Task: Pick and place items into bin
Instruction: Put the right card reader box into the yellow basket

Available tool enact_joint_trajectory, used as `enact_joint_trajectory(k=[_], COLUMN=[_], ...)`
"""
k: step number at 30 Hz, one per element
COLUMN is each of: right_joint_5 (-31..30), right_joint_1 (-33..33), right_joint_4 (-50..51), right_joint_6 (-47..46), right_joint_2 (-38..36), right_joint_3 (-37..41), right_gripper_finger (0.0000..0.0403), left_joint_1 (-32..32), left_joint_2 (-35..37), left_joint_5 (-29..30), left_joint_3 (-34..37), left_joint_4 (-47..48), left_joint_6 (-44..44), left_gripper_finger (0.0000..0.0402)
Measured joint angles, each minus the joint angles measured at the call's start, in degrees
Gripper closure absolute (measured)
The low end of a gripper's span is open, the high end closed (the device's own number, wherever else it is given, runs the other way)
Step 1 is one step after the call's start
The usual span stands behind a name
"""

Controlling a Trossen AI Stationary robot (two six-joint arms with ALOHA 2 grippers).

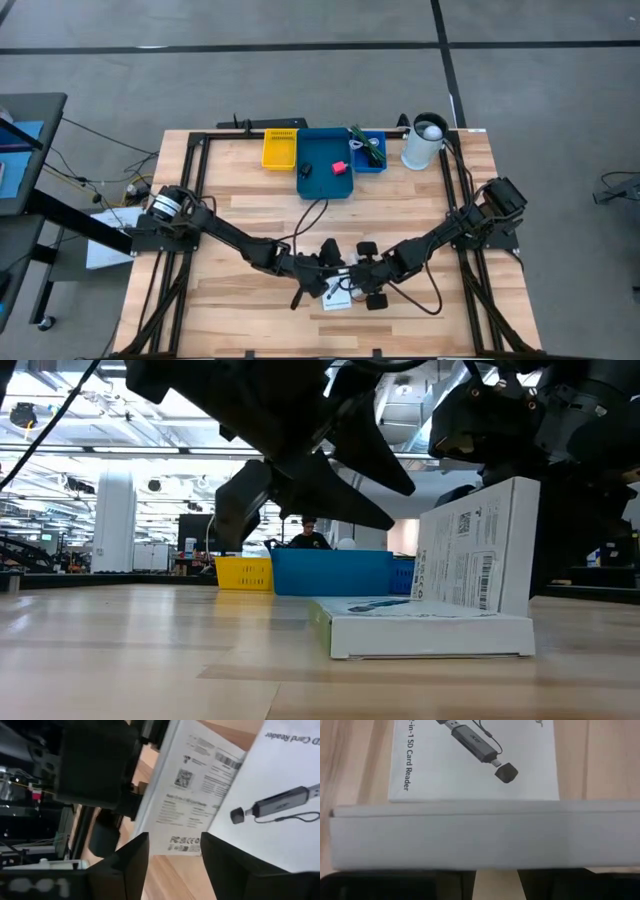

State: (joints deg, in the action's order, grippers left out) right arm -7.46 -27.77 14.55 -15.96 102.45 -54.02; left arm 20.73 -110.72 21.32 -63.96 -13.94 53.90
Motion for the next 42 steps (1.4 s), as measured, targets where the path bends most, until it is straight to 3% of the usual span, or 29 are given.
enact_joint_trajectory(k=[29, 42], right_joint_5=[-0.13, -0.11], right_joint_1=[-0.35, -0.46], right_joint_4=[0.63, 8.00], right_joint_6=[1.50, 2.92], right_joint_2=[-0.02, -0.07], right_joint_3=[0.00, -5.95], right_gripper_finger=[0.0285, 0.0285], left_joint_1=[-0.27, 0.02], left_joint_2=[0.02, 0.04], left_joint_5=[3.11, 3.06], left_joint_3=[0.00, 0.00], left_joint_4=[-2.05, -1.72], left_joint_6=[2.66, 1.14], left_gripper_finger=[0.0223, 0.0223])
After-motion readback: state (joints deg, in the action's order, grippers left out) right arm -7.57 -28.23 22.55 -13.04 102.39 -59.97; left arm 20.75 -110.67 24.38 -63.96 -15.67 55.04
